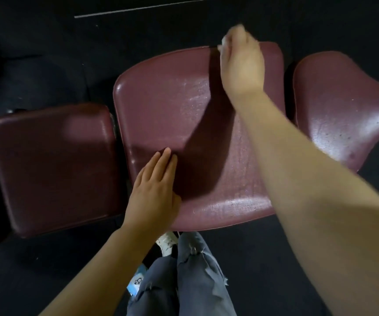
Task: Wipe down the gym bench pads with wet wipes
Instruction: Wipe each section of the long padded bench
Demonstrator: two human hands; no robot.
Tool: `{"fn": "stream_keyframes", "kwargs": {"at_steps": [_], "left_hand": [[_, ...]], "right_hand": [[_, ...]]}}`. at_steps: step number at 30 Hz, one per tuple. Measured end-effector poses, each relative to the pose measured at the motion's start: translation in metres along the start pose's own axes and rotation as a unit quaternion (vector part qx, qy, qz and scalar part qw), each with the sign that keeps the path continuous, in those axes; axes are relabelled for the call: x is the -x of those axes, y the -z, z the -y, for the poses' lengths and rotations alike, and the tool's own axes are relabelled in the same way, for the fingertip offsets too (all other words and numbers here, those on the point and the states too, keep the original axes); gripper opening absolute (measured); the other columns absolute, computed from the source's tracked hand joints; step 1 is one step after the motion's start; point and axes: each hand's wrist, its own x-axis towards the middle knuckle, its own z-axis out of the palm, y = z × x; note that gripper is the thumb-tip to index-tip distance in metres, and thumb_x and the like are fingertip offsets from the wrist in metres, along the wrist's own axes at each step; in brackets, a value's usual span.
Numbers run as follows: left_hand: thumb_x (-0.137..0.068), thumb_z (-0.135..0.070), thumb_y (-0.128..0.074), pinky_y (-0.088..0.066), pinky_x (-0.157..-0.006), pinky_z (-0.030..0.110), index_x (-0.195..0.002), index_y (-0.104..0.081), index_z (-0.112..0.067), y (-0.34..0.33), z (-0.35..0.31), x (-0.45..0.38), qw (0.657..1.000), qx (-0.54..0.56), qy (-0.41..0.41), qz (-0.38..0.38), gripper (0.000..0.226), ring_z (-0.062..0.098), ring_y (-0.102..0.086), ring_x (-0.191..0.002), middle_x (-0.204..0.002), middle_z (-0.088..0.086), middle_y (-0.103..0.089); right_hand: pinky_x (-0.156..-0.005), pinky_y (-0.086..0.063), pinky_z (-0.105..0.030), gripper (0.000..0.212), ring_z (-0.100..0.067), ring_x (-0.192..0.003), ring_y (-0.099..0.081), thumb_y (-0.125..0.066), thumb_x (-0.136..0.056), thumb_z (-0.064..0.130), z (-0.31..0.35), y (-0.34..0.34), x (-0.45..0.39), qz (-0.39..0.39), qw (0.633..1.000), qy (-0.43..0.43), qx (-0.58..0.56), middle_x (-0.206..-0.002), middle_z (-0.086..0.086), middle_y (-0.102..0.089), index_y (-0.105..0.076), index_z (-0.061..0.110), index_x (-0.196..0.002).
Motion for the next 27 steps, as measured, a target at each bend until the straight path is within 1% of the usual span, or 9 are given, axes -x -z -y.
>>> {"fn": "stream_keyframes", "kwargs": {"at_steps": [2,5,8,11,14,17,21,25,27], "left_hand": [[-0.081,-0.017,-0.05,-0.015,-0.121,0.039,-0.152,-0.031,-0.007,0.0,0.0,0.0,1.0,-0.005,0.0,0.0,0.075,0.026,-0.018,-0.151,-0.162,0.009,-0.023],[-0.084,-0.014,-0.054,-0.006,-0.121,0.036,-0.155,-0.025,-0.008,0.005,-0.008,-0.002,1.0,0.002,-0.003,0.008,0.077,0.024,-0.01,-0.152,-0.164,0.008,-0.015],[-0.086,-0.017,-0.056,-0.002,-0.12,0.035,-0.156,-0.021,-0.011,0.009,-0.018,-0.012,0.999,-0.011,-0.029,0.015,0.079,0.021,-0.007,-0.152,-0.165,0.006,-0.01],[-0.094,-0.025,-0.046,0.006,-0.121,0.037,-0.158,-0.004,-0.018,0.008,-0.027,-0.028,0.998,-0.029,-0.04,0.041,0.077,0.017,0.01,-0.152,-0.166,0.0,0.01],[-0.094,-0.028,-0.04,0.004,-0.123,0.043,-0.158,-0.002,-0.02,0.004,-0.032,-0.034,0.997,-0.046,-0.031,0.044,0.075,0.016,0.015,-0.151,-0.165,-0.001,0.015],[-0.092,-0.029,-0.039,-0.001,-0.122,0.046,-0.158,-0.013,-0.017,0.0,-0.034,-0.032,0.998,-0.047,-0.026,0.033,0.072,0.019,0.007,-0.152,-0.166,0.002,0.005],[-0.095,-0.032,-0.045,-0.002,-0.123,0.047,-0.158,-0.01,-0.016,-0.006,-0.038,-0.034,0.997,-0.071,-0.013,0.038,0.073,0.022,0.008,-0.153,-0.166,0.005,0.006],[-0.095,-0.034,-0.043,-0.006,-0.122,0.051,-0.157,-0.016,-0.015,-0.005,-0.046,-0.034,0.998,-0.054,0.008,0.029,0.071,0.024,0.001,-0.153,-0.166,0.007,-0.001],[-0.096,-0.038,-0.04,-0.004,-0.123,0.051,-0.158,-0.013,-0.017,-0.004,-0.048,-0.035,0.998,-0.04,0.013,0.041,0.07,0.022,0.005,-0.153,-0.166,0.004,0.003]], "right_hand": [[-0.077,-0.049,-0.042,0.029,-0.029,-0.093,-0.06,-0.041,-0.099,0.023,-0.003,-0.005,-0.008,0.019,1.0,-0.011,0.007,-0.102,-0.011,-0.065,-0.057,0.003,-0.115],[-0.068,-0.044,-0.041,0.037,-0.036,-0.083,-0.06,-0.043,-0.099,0.022,-0.024,0.01,0.087,0.009,0.999,-0.046,0.02,-0.095,-0.018,-0.066,-0.056,-0.001,-0.125],[-0.068,-0.048,-0.041,0.027,-0.035,-0.078,-0.06,-0.043,-0.099,0.023,-0.046,0.06,0.235,0.096,0.986,-0.138,0.01,-0.089,-0.013,-0.065,-0.06,0.004,-0.108],[-0.063,-0.052,-0.041,0.012,-0.018,-0.07,-0.055,-0.051,-0.096,0.015,-0.052,0.102,0.306,0.139,0.975,-0.173,-0.006,-0.078,0.002,-0.06,-0.061,0.007,-0.096],[-0.061,-0.048,-0.038,0.02,-0.031,-0.069,-0.059,-0.053,-0.097,0.017,-0.059,0.08,0.254,0.108,0.985,-0.136,-0.005,-0.08,-0.011,-0.064,-0.061,-0.002,-0.097],[-0.058,-0.044,-0.041,0.023,-0.04,-0.071,-0.059,-0.051,-0.098,0.02,-0.056,0.026,0.13,0.02,0.997,-0.074,0.011,-0.088,-0.022,-0.062,-0.062,0.0,-0.099],[-0.069,-0.048,-0.038,0.023,-0.026,-0.082,-0.061,-0.044,-0.099,0.023,-0.043,0.008,0.012,-0.002,0.994,-0.092,-0.05,-0.096,-0.008,-0.064,-0.059,0.007,-0.104],[-0.075,-0.049,-0.034,0.023,-0.022,-0.081,-0.061,-0.044,-0.099,0.023,-0.071,0.025,0.119,0.02,0.984,-0.159,-0.075,-0.089,-0.005,-0.066,-0.06,0.007,-0.107],[-0.074,-0.05,-0.023,0.015,-0.009,-0.077,-0.059,-0.047,-0.099,0.017,-0.083,0.061,0.212,0.052,0.965,-0.249,-0.066,-0.091,0.0,-0.066,-0.06,0.013,-0.105]]}}
